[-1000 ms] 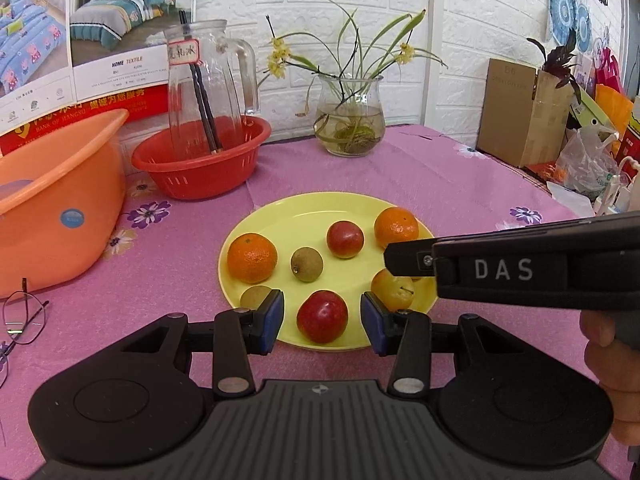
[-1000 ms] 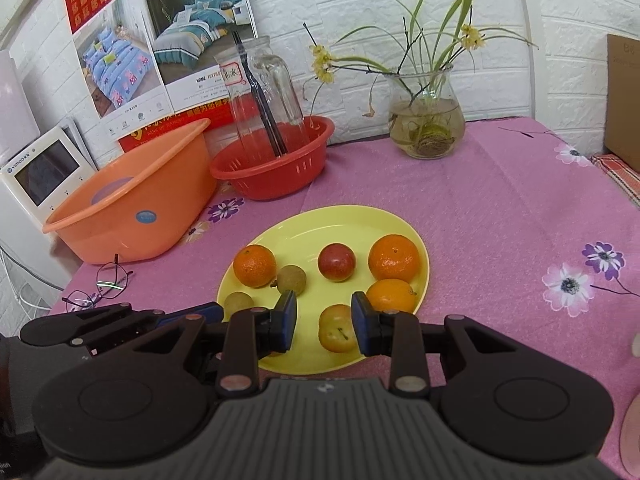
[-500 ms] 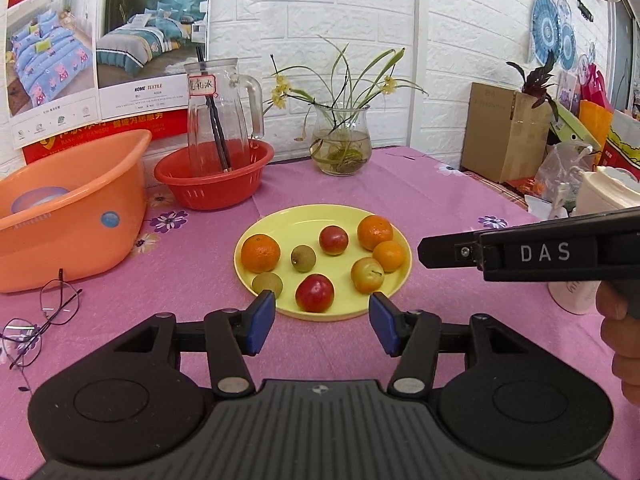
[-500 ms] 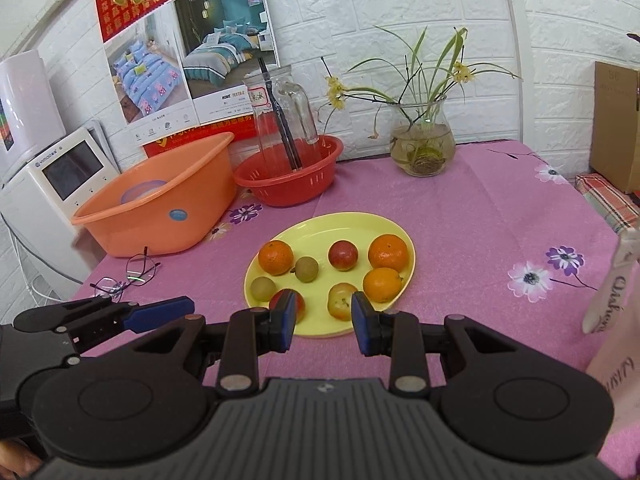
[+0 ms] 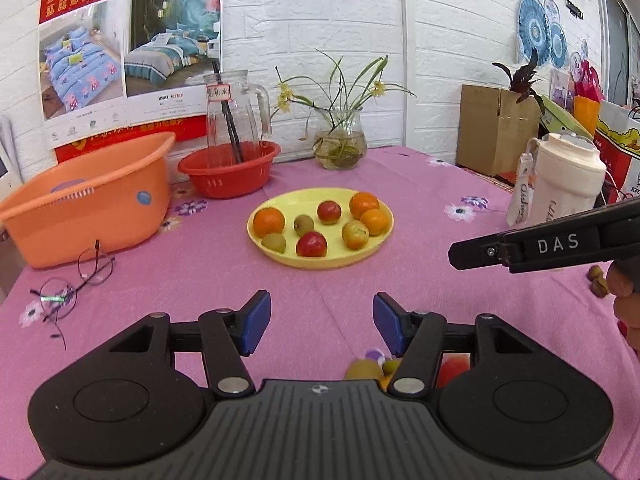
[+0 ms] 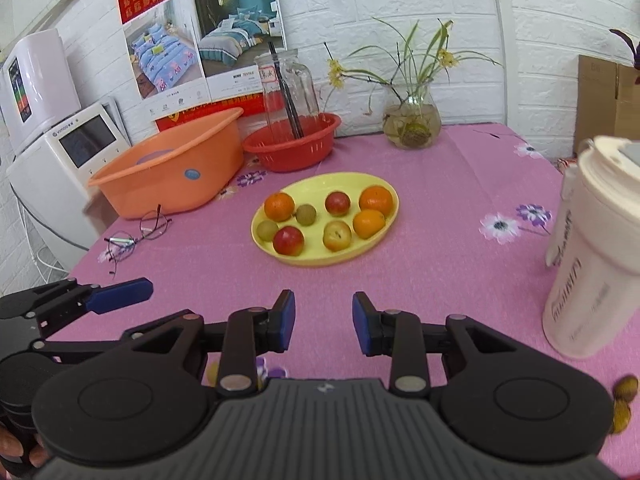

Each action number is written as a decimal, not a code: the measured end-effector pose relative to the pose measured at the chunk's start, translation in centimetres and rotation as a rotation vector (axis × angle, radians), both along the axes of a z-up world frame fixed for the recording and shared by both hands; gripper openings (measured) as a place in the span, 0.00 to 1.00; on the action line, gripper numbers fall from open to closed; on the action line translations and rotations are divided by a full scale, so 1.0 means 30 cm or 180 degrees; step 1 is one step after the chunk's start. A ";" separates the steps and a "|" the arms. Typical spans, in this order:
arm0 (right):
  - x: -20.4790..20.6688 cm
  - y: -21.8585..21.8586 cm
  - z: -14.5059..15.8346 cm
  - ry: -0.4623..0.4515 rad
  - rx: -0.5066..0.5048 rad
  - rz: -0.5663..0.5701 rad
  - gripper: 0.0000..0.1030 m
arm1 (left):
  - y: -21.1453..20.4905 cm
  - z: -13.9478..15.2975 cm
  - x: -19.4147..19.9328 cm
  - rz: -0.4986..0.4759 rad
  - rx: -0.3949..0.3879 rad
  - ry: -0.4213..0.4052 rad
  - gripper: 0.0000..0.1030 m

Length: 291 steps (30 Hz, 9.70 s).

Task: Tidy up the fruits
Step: 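Move both open tools back to the fruit cluster, then grasp a mandarin with the left gripper while the right grasps a brown kiwi, then carry the mandarin and brown kiwi over the yellow plate with both grippers, then lower both fruits onto the yellow plate and open both grippers, then move both open tools back to the fruit cluster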

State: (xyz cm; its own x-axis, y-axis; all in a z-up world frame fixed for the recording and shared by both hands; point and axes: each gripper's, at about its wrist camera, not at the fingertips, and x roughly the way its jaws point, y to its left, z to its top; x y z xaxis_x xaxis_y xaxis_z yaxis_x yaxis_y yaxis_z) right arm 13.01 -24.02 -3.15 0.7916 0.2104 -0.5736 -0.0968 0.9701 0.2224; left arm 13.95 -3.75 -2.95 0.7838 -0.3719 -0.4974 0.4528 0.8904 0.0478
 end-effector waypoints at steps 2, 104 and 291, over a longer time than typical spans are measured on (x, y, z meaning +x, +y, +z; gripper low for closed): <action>-0.019 0.002 -0.014 0.0038 -0.0024 -0.0009 0.74 | 0.007 -0.012 -0.028 -0.0048 -0.0015 0.0048 0.52; -0.154 0.041 -0.129 0.0241 -0.0290 -0.0098 0.74 | 0.007 -0.126 -0.171 -0.0306 0.0267 0.0336 0.28; -0.077 0.105 0.017 -0.0164 -0.0300 0.0061 0.74 | 0.000 -0.044 -0.045 -0.0164 0.0091 0.0168 0.53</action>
State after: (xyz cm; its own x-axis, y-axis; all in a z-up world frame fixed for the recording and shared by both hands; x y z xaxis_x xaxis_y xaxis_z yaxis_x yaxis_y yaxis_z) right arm 10.70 -20.88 -2.65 0.8170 0.1728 -0.5502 -0.1245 0.9844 0.1243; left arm 12.62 -3.76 -4.26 0.7363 -0.3961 -0.5486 0.5005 0.8644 0.0476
